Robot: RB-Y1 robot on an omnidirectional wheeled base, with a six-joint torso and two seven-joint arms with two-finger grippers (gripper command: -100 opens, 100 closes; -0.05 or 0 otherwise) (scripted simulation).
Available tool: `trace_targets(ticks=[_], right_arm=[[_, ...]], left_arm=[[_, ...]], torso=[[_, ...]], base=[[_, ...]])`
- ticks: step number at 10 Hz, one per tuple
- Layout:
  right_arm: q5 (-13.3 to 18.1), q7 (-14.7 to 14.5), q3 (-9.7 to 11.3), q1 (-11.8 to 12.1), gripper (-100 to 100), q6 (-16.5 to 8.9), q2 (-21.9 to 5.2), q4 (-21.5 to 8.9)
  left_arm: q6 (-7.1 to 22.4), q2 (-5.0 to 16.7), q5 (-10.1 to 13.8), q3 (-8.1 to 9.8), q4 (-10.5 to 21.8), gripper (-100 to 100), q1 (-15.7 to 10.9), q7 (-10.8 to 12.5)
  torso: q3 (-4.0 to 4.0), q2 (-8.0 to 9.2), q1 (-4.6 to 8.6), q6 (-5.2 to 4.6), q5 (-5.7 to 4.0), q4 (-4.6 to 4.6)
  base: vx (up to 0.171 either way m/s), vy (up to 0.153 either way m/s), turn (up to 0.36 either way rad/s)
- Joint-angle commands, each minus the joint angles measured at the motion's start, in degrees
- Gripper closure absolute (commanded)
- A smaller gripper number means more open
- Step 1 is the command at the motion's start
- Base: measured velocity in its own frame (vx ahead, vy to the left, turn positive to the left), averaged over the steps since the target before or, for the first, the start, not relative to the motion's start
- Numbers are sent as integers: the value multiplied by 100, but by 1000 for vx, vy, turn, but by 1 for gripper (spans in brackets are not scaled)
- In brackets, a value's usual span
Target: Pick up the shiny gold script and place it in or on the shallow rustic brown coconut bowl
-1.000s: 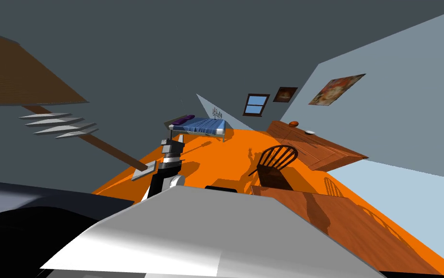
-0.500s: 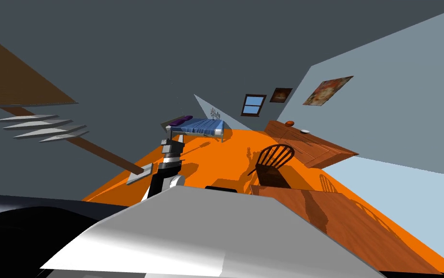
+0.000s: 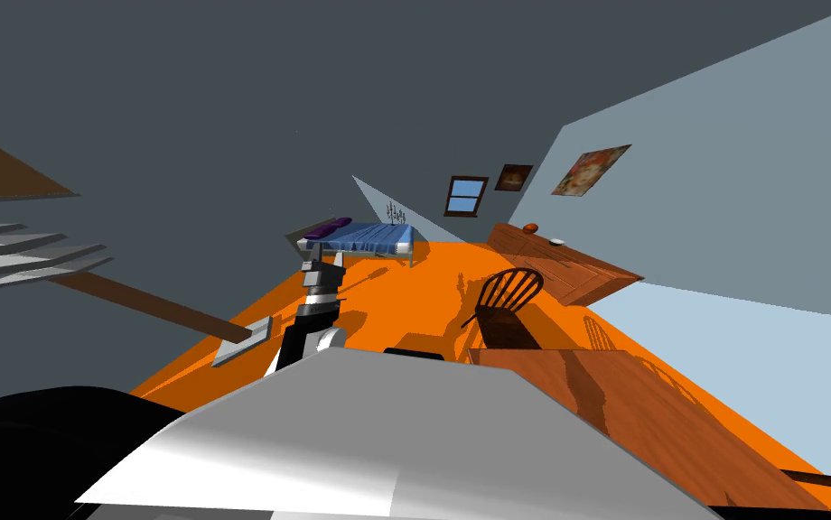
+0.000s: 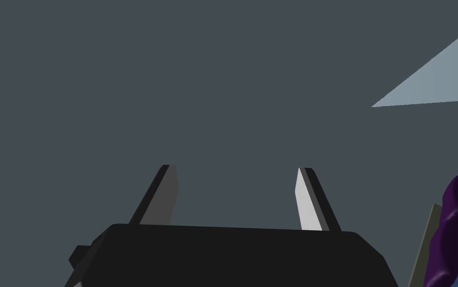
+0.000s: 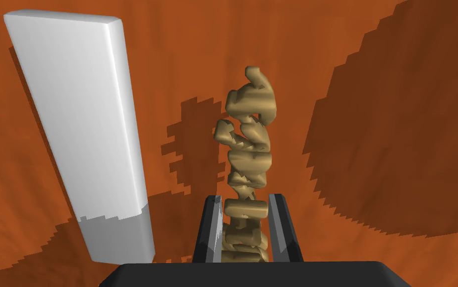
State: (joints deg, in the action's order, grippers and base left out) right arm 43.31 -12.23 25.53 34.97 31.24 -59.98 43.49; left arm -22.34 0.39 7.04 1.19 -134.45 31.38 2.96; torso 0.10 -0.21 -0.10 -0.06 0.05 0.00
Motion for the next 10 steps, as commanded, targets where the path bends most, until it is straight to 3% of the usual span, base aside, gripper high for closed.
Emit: trace_targets(ticks=[1, 9, 10], right_arm=[[-27, -15, -6, -65, 100, 59, -159, -54], [-253, -154, -101, -217, 100, 334, -1106, -205], [-253, -154, -101, -217, 100, 334, -1106, -205]], left_arm=[[0, 0, 0, 0, 0, 0, 0, 0], [0, 0, 0, 0, 0, 0, 0, 0], [0, -1, 0, -1, 0, 0, 0, 0]], torso=[[0, 0, 0, 0, 0, 0], [2, -4, -30, 4, 15, 1], [2, -5, -42, 3, 14, 1]], base=[[79, 103, -68], [74, 123, -59], [44, 129, -39]])
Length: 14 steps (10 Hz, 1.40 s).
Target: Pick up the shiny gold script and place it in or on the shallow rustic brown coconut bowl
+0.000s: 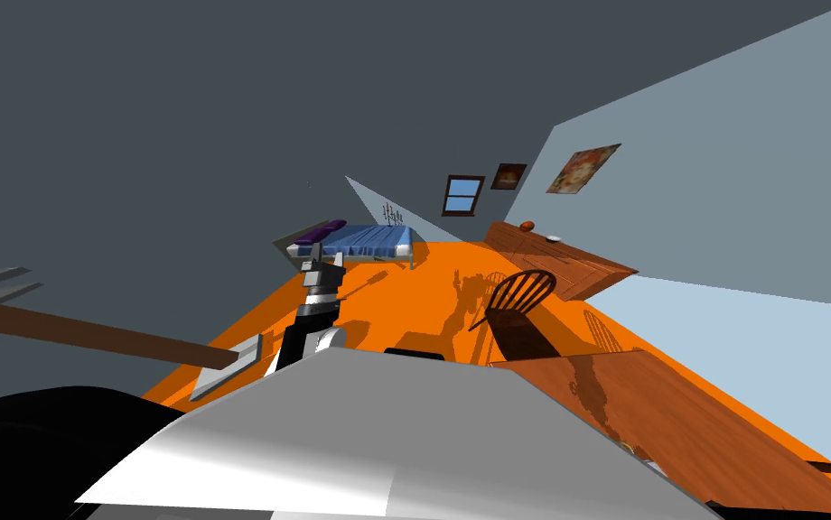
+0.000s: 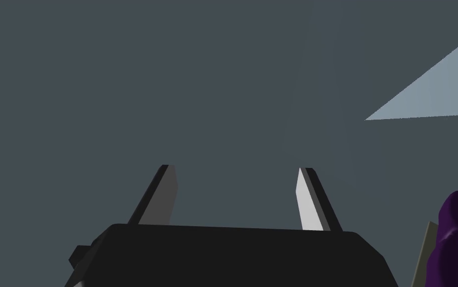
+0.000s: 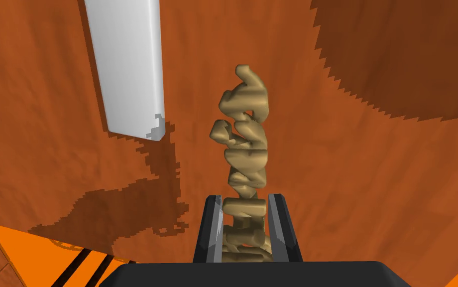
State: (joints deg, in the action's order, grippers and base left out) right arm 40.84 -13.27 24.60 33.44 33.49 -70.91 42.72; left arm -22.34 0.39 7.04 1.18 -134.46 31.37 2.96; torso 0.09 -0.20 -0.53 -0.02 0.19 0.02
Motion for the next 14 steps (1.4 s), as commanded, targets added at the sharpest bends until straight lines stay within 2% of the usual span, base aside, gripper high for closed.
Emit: trace_targets(ticks=[1, 3, 4, 5, 7, 9, 10, 11, 14], right_arm=[[-45, -68, -17, -77, 100, 155, -165, -148], [-111, -92, -14, -82, 100, 226, -386, -175], [-123, -77, 1, 18, 100, 297, -511, -137], [-77, -37, -1, 164, 100, 348, -528, -54], [9, 25, -15, 372, 100, 406, -508, 74], [44, 49, -21, 450, 100, 426, -493, 124], [120, 100, -36, 612, 100, 463, -454, 227], [120, 100, -36, 612, 100, 463, -454, 227], [287, 209, -70, 956, 100, 534, -343, 444]], left_arm=[[0, 0, 0, 0, 0, 0, 0, 0], [0, 0, 0, 0, 0, 0, 0, 0], [0, 0, 0, 0, 0, 0, 0, 0], [0, 0, 0, 0, 0, 0, 0, 0], [0, 0, 0, 0, 0, 0, -2, 0], [0, 1, 0, 0, 1, 0, -2, 0], [0, 1, 0, 1, 0, 0, -1, 0], [0, 1, 0, 1, 0, 0, -2, 0], [0, 1, 0, 1, 1, 0, -2, 0]], torso=[[0, 0, 0, 0, 0, 0], [-2, 3, -4, -2, 5, 0], [0, 0, -6, 2, 4, 0], [-7, 16, -5, -8, 4, 0], [-39, 72, 15, -22, -6, 10], [-38, 68, 35, -17, -11, 11], [-30, 55, 45, -14, -13, 8], [-32, 61, 51, -19, -17, 7], [-39, 72, 53, -30, -22, 9]], base=[[39, 115, -34], [43, 136, -60], [2, 127, -37], [-89, 95, -20], [-123, 69, -22], [-69, 27, -9], [-87, 9, 12], [-78, 8, -4], [-108, 16, -1]])
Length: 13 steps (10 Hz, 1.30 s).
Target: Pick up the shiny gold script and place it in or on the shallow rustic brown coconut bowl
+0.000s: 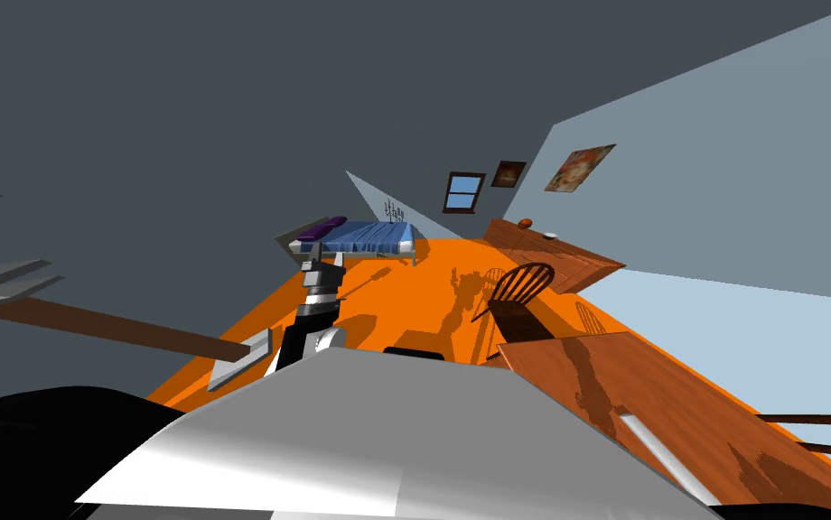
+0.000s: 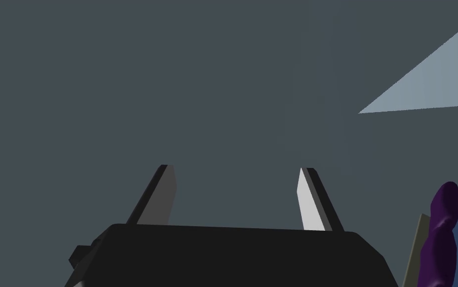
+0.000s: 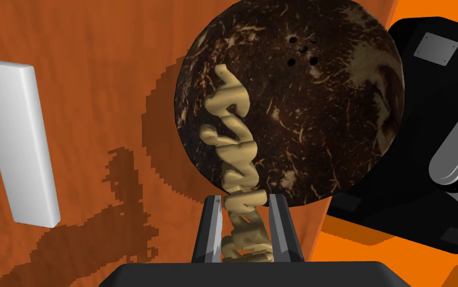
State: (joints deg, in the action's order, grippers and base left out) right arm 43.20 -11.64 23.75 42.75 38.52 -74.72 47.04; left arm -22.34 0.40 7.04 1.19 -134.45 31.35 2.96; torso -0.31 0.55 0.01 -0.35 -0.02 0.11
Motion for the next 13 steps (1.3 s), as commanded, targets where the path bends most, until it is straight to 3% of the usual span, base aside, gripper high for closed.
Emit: trace_targets(ticks=[1, 2, 3, 7, 8, 9, 13], right_arm=[[120, 91, 0, 159, 100, 56, 90, 97], [54, 48, -20, 143, 100, 16, 27, 104], [64, 58, -13, 165, -100, 23, 36, 115], [64, 56, -12, 166, -100, 24, 38, 113], [64, 56, -12, 166, 0, 24, 38, 113], [-68, 229, -36, 271, -100, 94, -6, 89], [-464, 746, -108, 588, -100, 304, -137, 18]], left_arm=[[0, 0, 0, 0, 0, 0, 0, 0], [0, 0, 0, 0, 0, 0, 0, 0], [0, 0, 0, 0, 0, 0, 1, 0], [0, 0, 0, 0, 0, 0, 1, 0], [0, 0, 0, 0, 0, 0, 1, 0], [0, 0, 0, 0, 0, 0, 1, 0], [1, 0, 0, -1, 1, 0, -2, 0]], torso=[[0, 0, 0, 0, 0, 0], [-3, 5, 6, -3, -3, 1], [8, -18, 11, 7, -3, 0], [30, -55, 14, 10, -3, -9], [31, -56, 14, 10, -3, -10], [31, -56, 14, 10, -3, -10], [-19, 27, 6, 10, -1, 11]], base=[[-125, 0, 1], [-60, -1, -18], [-13, 2, -6], [-2, 0, 0], [0, 0, 0], [-102, 20, 310], [-238, 24, 458]])
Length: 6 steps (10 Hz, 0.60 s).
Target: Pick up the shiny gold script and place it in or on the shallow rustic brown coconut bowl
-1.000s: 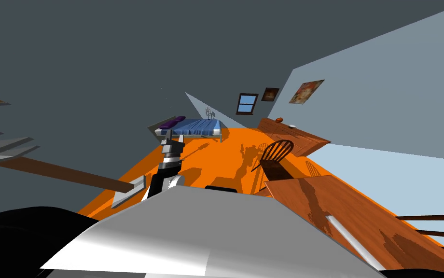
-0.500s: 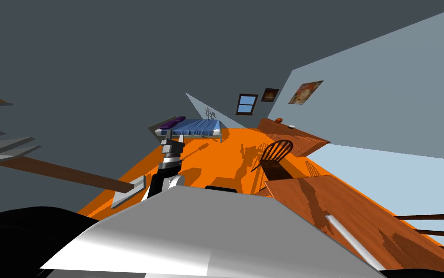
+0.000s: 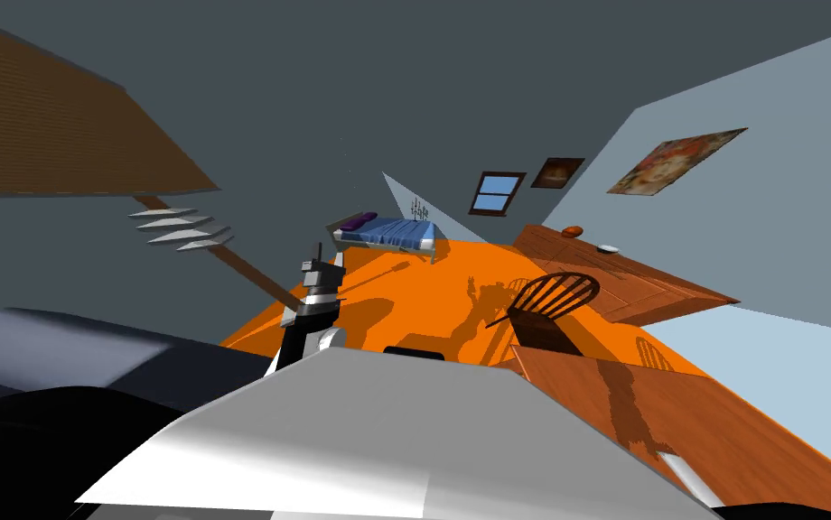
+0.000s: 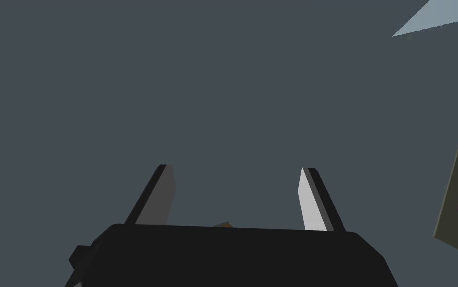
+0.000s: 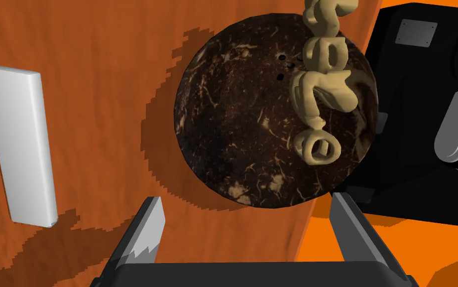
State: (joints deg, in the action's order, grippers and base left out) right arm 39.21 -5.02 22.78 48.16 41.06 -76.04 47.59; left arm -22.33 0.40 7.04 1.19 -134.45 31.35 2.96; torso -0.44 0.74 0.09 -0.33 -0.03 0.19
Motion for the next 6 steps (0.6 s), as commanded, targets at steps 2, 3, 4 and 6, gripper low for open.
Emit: trace_targets(ticks=[2, 3, 4, 6], right_arm=[[-329, 388, -58, 258, -100, 190, -93, -84], [-329, 429, -58, 258, -100, 190, -93, -84], [-461, 602, -82, 364, -100, 261, -136, -108], [-726, 947, -130, 575, -100, 401, -224, -155]], left_arm=[[0, 0, 0, -1, 0, 0, -2, 0], [0, 0, 0, -1, 0, 0, -2, 0], [0, 0, 0, 0, 0, 0, 0, 0], [0, 0, 0, 0, 0, 0, -2, 0]], torso=[[-7, 13, -2, 9, 1, 2], [-15, 26, -6, 10, 2, 6], [-6, 8, -2, 3, 1, 3], [-5, 9, 8, 10, -1, 2]], base=[[-260, 60, 336], [-192, 64, 217], [-163, 51, 316], [-228, 70, 419]])
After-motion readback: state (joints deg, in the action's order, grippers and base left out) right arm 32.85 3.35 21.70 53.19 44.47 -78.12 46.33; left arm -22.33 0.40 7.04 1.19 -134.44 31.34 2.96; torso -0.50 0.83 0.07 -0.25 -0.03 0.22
